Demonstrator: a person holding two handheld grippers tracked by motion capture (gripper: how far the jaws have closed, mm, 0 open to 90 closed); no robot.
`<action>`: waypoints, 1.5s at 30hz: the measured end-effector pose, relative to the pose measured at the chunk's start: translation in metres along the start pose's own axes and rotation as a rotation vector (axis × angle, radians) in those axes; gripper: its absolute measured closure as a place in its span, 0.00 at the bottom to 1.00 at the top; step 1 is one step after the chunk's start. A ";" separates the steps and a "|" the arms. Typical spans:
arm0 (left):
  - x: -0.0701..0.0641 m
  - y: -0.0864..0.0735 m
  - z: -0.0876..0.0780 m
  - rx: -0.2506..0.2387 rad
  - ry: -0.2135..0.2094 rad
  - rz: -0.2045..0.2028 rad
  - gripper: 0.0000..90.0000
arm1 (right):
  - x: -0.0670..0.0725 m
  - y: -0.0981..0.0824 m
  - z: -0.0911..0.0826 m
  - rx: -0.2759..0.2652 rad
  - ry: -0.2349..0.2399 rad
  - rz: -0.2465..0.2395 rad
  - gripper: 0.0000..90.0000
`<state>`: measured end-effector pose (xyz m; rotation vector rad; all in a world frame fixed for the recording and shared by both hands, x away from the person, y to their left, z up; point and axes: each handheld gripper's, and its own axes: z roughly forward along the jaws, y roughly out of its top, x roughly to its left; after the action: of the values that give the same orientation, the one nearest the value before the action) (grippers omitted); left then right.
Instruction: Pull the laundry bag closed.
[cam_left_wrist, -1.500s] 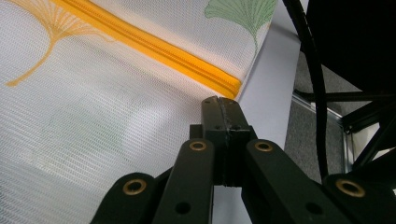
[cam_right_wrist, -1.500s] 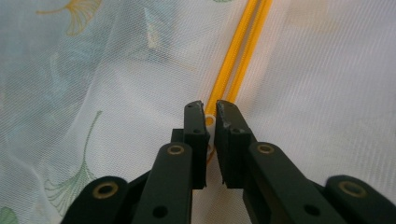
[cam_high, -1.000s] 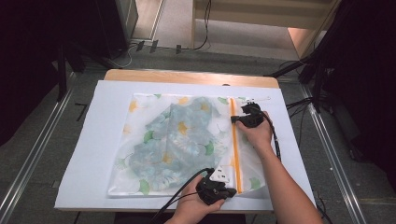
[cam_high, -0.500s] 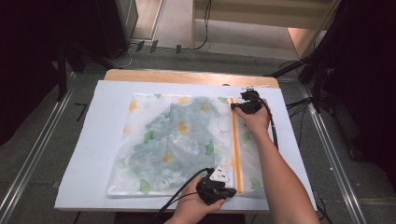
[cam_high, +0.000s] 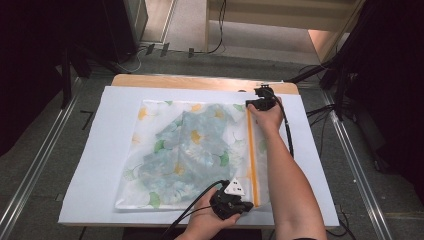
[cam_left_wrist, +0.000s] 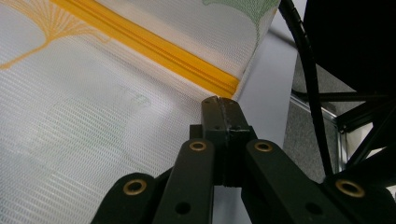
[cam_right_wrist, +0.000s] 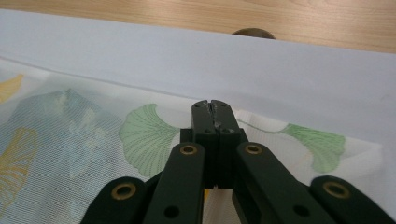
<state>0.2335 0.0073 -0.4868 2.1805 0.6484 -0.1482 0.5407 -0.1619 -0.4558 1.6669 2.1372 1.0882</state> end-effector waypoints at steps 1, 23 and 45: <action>0.001 0.000 0.000 0.002 -0.002 -0.002 1.00 | 0.001 -0.001 -0.001 0.006 0.010 0.001 1.00; 0.009 -0.006 -0.026 -0.158 0.055 -0.060 0.35 | 0.030 -0.081 -0.078 -0.102 0.153 -0.098 0.37; 0.081 -0.042 -0.125 -0.228 0.345 -0.121 0.30 | 0.027 -0.156 -0.132 -0.137 0.235 -0.125 0.30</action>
<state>0.2676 0.1558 -0.4615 1.9617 0.9432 0.2348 0.3395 -0.2044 -0.4596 1.3856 2.2118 1.4176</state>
